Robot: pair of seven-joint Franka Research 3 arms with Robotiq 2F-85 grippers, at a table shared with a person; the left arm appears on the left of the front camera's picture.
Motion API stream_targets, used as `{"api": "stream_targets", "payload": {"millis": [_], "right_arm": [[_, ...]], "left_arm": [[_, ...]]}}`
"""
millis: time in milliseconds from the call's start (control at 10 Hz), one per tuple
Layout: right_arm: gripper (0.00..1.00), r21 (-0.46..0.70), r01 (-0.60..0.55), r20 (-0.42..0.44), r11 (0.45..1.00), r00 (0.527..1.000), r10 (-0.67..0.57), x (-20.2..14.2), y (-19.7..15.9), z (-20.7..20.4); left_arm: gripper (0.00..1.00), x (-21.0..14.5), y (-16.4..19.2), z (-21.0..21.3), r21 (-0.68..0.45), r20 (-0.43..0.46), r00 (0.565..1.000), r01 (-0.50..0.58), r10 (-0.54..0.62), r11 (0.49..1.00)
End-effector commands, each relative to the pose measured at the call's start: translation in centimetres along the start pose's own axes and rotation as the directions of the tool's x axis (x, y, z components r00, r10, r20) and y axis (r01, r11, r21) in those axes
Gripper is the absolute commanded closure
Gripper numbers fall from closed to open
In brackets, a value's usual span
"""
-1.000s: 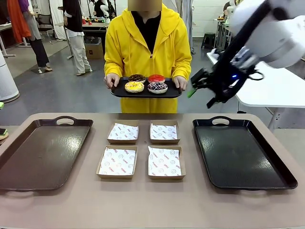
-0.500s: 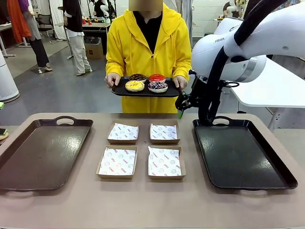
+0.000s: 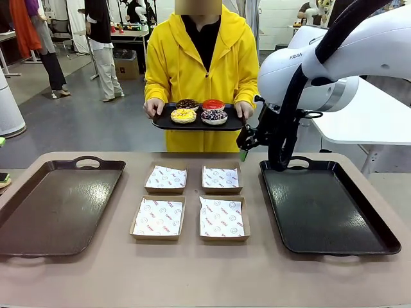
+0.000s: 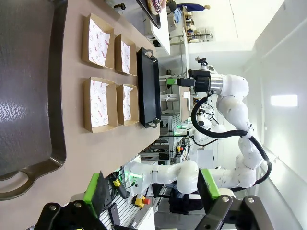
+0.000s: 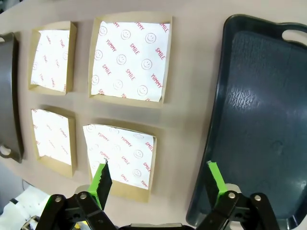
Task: Individually package the donuts and arrange them on the tray.
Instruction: Pick up one Paper togo box.
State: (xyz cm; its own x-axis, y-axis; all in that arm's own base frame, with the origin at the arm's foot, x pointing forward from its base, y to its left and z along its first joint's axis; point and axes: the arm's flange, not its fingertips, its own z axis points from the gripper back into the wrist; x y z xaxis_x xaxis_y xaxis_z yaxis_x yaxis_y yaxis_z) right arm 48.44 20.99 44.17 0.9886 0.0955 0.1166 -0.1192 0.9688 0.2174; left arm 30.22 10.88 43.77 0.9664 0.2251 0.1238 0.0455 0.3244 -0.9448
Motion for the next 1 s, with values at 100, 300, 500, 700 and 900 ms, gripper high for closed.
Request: {"api": "stream_targets", "payload": {"millis": [100,300,500,700,900], "right_arm": [[0.00,0.005,0.003,0.003,1.000,1.000,-0.003,0.1,0.1,0.1],[0.00,0.005,0.003,0.003,1.000,1.000,-0.003,0.1,0.1,0.1],[0.00,0.005,0.003,0.003,1.000,1.000,-0.003,0.1,0.1,0.1],[0.00,-0.023,0.011,-0.028,1.000,1.000,-0.011,1.6,0.7,-1.5],[0.00,-0.049,0.062,-0.052,0.997,0.997,-0.065,4.9,1.8,-3.2]], "left_arm": [[0.00,0.0,-0.1,0.1,-0.014,0.006,1.000,0.003,-0.003,1.000],[0.00,0.0,-0.1,0.1,-0.014,0.006,1.000,0.003,-0.003,1.000],[0.00,0.0,-0.1,0.1,-0.014,0.006,1.000,0.003,-0.003,1.000],[0.00,0.0,-0.1,0.1,-0.014,0.006,1.000,0.003,-0.003,1.000],[0.00,0.0,-0.1,0.1,-0.014,0.006,1.000,0.003,-0.003,1.000]]}}
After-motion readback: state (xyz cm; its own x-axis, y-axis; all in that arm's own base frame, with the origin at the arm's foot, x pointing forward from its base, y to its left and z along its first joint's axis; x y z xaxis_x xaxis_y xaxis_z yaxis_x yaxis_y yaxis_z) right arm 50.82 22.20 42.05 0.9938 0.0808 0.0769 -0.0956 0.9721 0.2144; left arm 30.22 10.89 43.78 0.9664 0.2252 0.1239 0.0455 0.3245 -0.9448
